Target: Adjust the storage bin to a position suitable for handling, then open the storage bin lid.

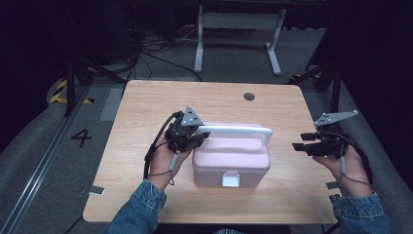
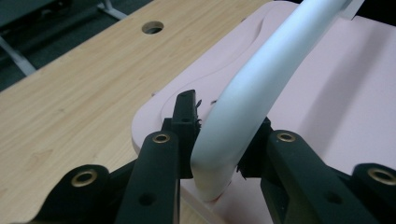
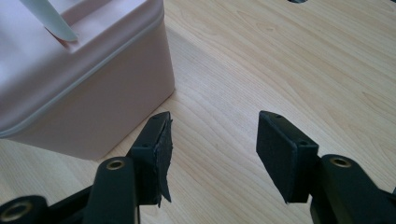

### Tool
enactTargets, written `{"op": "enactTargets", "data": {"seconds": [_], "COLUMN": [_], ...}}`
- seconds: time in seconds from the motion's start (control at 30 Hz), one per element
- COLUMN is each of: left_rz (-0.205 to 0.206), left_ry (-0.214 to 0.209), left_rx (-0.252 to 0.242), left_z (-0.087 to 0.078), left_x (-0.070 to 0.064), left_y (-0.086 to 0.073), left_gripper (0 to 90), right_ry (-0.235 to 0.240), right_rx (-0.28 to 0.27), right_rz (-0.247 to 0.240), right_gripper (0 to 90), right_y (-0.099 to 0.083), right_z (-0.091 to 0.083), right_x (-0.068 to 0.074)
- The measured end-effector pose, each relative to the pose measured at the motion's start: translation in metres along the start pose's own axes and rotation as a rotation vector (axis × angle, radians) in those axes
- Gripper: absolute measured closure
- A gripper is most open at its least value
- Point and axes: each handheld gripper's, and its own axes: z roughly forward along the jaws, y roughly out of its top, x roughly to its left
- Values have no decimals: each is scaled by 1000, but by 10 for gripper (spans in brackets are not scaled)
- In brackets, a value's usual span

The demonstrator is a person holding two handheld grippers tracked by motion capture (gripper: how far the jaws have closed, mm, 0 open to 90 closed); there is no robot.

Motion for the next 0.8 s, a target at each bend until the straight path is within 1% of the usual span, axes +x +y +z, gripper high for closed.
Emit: {"op": "enactTargets", "data": {"seconds": [0.13, 0.17, 0.2, 0.23, 0.33, 0.4, 0.43, 0.5, 0.57, 0.6, 0.67, 0.77, 0.8], "left_rz": [3, 3, 0, -14, -26, -47, -52, -76, -79, -93, -103, -110, -113], "left_ry": [19, 18, 5, 3, -9, -18, -24, -33, -37, -40, -40, -45, -47], "left_rx": [-11, -14, -16, -14, -24, -28, -24, -38, -37, -37, -42, -28, -34], "left_z": [0, 0, 0, 1, 1, 1, 0, 1, 1, 1, 1, 1, 2], "left_x": [-3, -3, -2, -2, 2, 4, 5, 7, 9, 11, 12, 14, 15], "left_y": [1, 1, 1, 2, 4, 7, 8, 9, 10, 11, 12, 15, 16], "left_gripper": [744, 746, 754, 776, 777, 777, 778, 778, 778, 778, 778, 779, 779], "right_ry": [-2, -3, -3, -5, -18, -27, -25, -7, 2, 4, 15, 36, 42], "right_rx": [3, 1, -4, -7, -30, -54, -70, -87, -100, -106, -121, -142, -152], "right_rz": [4, 4, -1, -3, -19, -17, -14, -12, -16, -24, -36, -54, -60], "right_gripper": [460, 462, 465, 477, 514, 523, 525, 525, 526, 526, 530, 536, 535], "right_y": [0, 0, 0, 0, 0, 0, 0, 0, 1, 1, 3, 5, 5], "right_z": [1, 1, 1, 1, -2, -5, -7, -9, -11, -12, -13, -14, -15], "right_x": [0, 0, 0, 0, 2, 1, 2, 2, 4, 5, 8, 12, 13]}}
